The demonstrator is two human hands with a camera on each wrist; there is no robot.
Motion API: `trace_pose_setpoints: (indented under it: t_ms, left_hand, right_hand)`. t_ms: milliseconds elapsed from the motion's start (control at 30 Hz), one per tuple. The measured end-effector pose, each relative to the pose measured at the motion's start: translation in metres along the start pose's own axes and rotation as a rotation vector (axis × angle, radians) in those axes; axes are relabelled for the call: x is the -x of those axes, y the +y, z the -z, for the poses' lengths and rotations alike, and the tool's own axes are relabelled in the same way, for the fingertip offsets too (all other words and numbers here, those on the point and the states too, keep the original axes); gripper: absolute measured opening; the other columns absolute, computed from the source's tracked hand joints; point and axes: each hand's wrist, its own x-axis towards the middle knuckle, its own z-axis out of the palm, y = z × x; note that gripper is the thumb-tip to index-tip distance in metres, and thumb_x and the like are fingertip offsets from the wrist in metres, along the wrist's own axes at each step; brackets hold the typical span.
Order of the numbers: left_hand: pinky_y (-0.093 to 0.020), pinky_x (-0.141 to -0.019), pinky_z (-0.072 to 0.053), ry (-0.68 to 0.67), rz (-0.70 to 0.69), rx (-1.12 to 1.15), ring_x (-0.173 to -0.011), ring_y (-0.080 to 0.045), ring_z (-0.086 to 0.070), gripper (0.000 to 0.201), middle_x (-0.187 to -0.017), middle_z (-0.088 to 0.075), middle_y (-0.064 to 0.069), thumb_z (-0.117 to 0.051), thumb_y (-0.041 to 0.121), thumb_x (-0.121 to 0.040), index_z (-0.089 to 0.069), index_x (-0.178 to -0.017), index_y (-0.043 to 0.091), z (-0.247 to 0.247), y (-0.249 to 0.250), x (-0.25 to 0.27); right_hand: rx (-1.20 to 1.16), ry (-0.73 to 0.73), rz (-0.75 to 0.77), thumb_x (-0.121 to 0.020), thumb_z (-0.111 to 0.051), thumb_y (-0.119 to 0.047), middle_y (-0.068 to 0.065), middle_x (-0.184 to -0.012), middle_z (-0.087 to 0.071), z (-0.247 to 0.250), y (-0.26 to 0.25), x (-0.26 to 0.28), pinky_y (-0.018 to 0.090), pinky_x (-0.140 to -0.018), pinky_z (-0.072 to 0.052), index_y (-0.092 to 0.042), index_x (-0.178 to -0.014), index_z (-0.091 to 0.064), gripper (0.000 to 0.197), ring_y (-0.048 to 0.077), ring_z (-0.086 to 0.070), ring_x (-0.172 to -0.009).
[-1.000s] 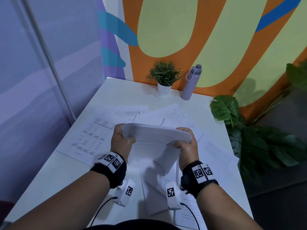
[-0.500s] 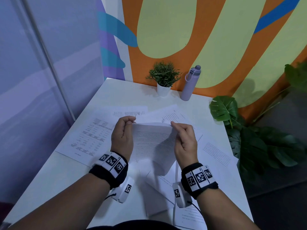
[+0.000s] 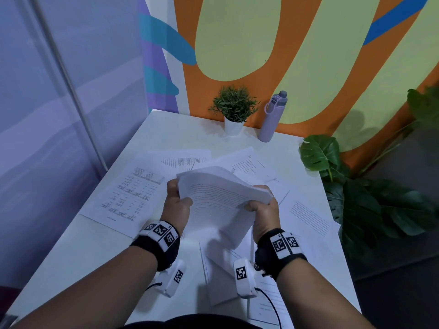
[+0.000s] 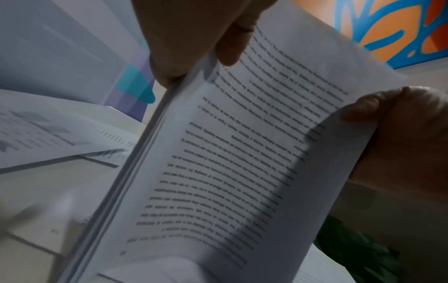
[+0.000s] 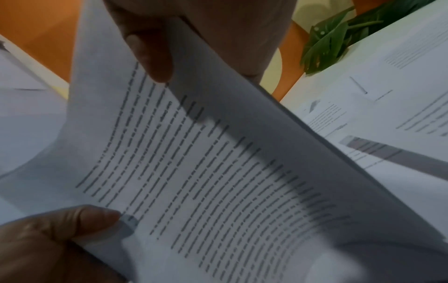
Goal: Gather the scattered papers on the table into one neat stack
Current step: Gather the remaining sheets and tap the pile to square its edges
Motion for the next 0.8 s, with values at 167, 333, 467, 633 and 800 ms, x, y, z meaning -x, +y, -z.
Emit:
trace_pose_setpoints:
  t_ms: [167, 333, 467, 633, 800]
  left_hand:
    - [-0.026, -0.061, -0.042, 0.116, -0.014, -0.070, -0.078, -0.021, -0.056, 0.040, -0.084, -0.054, -0.003, -0.055, -0.005, -0.075, -0.040, -0.104, 0.018, 0.007, -0.006, 0.005]
    - [-0.034, -0.072, -0.044, 0.077, 0.029, 0.019, -0.087, -0.027, -0.055, 0.034, -0.087, -0.055, -0.004, -0.048, 0.006, -0.072, -0.044, -0.103, 0.018, 0.008, -0.013, 0.012]
    - [-0.038, -0.072, -0.048, 0.037, 0.036, 0.044, -0.086, -0.028, -0.058, 0.033, -0.090, -0.058, -0.009, -0.051, 0.008, -0.062, -0.046, -0.090, 0.025, 0.007, -0.016, 0.017]
    - [-0.035, -0.080, -0.044, 0.005, 0.035, -0.066, -0.087, -0.017, -0.058, 0.039, -0.091, -0.057, 0.005, -0.062, 0.008, -0.078, -0.042, -0.107, 0.024, 0.009, -0.026, 0.018]
    - [-0.032, -0.085, -0.042, -0.002, 0.016, -0.185, -0.092, -0.019, -0.056, 0.039, -0.092, -0.056, 0.010, -0.059, 0.006, -0.085, -0.040, -0.112, 0.027, 0.012, -0.035, 0.015]
  right_hand:
    - [-0.020, -0.015, -0.046, -0.048, -0.061, 0.003, 0.007, -0.074, -0.064, 0.006, 0.007, 0.002, 0.030, -0.065, -0.046, -0.008, -0.084, -0.064, 0.037, 0.026, -0.059, -0.076]
    - [-0.011, -0.037, -0.050, -0.049, -0.066, 0.002, 0.011, -0.083, -0.066, 0.009, 0.020, 0.004, 0.034, -0.070, -0.049, 0.001, -0.099, -0.061, 0.050, 0.027, -0.061, -0.081]
    - [0.000, -0.052, -0.070, -0.047, -0.066, 0.002, 0.011, -0.081, -0.068, 0.007, 0.023, 0.006, 0.029, -0.060, -0.051, 0.008, -0.103, -0.060, 0.057, 0.026, -0.064, -0.075]
    - [0.040, -0.102, -0.038, -0.049, -0.066, 0.002, 0.010, -0.080, -0.064, 0.009, 0.023, 0.009, 0.029, -0.064, -0.049, 0.001, -0.090, -0.060, 0.041, 0.021, -0.062, -0.074]
    - [0.040, -0.097, -0.076, -0.053, -0.069, 0.000, 0.014, -0.090, -0.070, 0.012, 0.030, 0.005, 0.034, -0.072, -0.052, 0.005, -0.103, -0.065, 0.051, 0.027, -0.066, -0.083]
